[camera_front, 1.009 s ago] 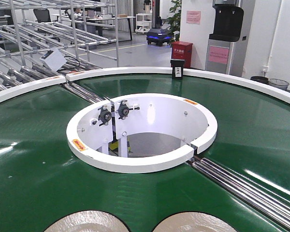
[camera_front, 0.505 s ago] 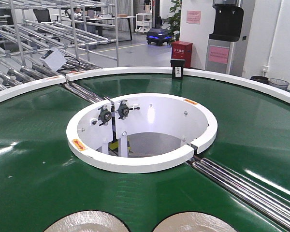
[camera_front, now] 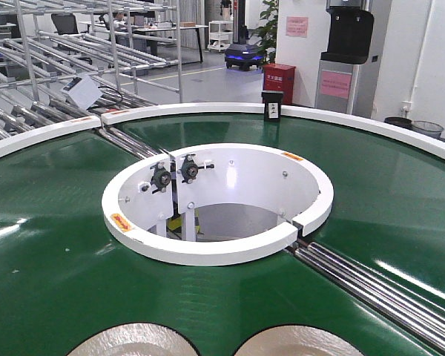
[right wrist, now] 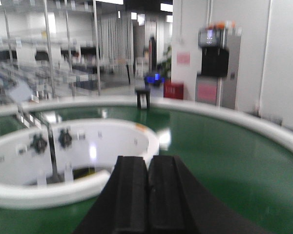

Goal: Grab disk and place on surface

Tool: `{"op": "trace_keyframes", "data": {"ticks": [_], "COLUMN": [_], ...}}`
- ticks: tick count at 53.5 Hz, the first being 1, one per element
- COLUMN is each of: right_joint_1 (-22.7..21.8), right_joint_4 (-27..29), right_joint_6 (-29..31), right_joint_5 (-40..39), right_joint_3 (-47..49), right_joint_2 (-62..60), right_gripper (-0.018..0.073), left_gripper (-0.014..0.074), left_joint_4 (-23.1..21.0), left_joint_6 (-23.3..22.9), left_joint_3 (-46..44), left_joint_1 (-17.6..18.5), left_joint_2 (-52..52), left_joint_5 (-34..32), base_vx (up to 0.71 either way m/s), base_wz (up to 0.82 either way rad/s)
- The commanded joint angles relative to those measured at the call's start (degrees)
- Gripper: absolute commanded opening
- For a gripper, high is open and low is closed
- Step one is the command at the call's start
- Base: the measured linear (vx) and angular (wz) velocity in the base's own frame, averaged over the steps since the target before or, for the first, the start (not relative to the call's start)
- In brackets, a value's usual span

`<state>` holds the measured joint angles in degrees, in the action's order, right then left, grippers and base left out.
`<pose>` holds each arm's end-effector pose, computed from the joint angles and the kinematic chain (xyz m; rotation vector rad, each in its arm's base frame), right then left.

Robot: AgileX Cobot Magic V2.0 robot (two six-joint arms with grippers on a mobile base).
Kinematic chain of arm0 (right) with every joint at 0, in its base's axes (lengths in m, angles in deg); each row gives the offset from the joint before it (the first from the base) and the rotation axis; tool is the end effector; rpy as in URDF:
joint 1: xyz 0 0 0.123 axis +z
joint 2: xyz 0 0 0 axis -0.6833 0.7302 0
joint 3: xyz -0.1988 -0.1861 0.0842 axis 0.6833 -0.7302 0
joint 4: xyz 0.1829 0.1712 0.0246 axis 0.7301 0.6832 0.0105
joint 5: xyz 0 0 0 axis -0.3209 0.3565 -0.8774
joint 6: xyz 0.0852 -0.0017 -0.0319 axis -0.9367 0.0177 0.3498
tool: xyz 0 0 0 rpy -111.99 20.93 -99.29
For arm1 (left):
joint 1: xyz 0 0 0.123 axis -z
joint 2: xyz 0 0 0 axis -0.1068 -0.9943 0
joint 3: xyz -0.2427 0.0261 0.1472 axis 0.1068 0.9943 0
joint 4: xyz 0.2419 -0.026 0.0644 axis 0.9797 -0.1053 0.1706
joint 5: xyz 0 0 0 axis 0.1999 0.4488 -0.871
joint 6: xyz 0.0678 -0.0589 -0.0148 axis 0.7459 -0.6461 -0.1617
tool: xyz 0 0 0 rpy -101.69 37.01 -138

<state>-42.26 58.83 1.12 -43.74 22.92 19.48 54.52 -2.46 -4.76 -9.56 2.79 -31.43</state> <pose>0.1109 0.0013 0.3322 -0.0325 1.5755 -0.0147 0.0715 0.0026 0.3686 -0.0320 1.4076 0.0301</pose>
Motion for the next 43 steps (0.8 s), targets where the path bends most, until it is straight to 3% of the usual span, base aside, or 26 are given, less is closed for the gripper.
{"op": "trace_keyframes", "data": {"ticks": [1, 13, 20, 30, 37, 43], "right_joint_1": [-0.26, -0.26, -0.26, -0.26, -0.26, -0.26], "right_joint_4": [0.02, 0.02, 0.02, 0.02, 0.02, 0.02], "right_joint_6": [-0.04, -0.04, -0.04, -0.04, -0.04, -0.04], "right_joint_5": [-3.11, -3.71, -3.71, -3.09, -3.52, -3.52], "right_joint_3": [1.95, 1.95, 1.95, 1.95, 1.95, 1.95], "right_joint_2": [6.3, 17.37, 20.83, 22.16, 22.16, 22.16], "right_gripper": [-0.0004, 0.0043, 0.0125, 0.0311, 0.0444, 0.0525], "left_gripper": [0.0004, 0.0096, 0.0253, 0.0472, 0.0526, 0.0522], "left_joint_4": [-0.35, -0.22, -0.22, -0.3, -2.93, -8.46], "left_joint_6": [-0.75, -0.75, -0.75, -0.75, -0.75, -0.75], "left_joint_3": [-1.8, -1.8, -1.8, -1.8, -1.8, -1.8], "left_joint_1": [0.05, 0.05, 0.05, 0.05, 0.05, 0.05], "left_joint_2": [-5.9, -19.05, -26.05, -33.39, -37.45, -41.34], "left_joint_5": [0.2, 4.42, 6.28, 9.34, 9.79, 9.74], "base_vx": [0.0, 0.0, 0.0, 0.0, 0.0, 0.0], "base_wz": [0.0, 0.0, 0.0, 0.0, 0.0, 0.0]}}
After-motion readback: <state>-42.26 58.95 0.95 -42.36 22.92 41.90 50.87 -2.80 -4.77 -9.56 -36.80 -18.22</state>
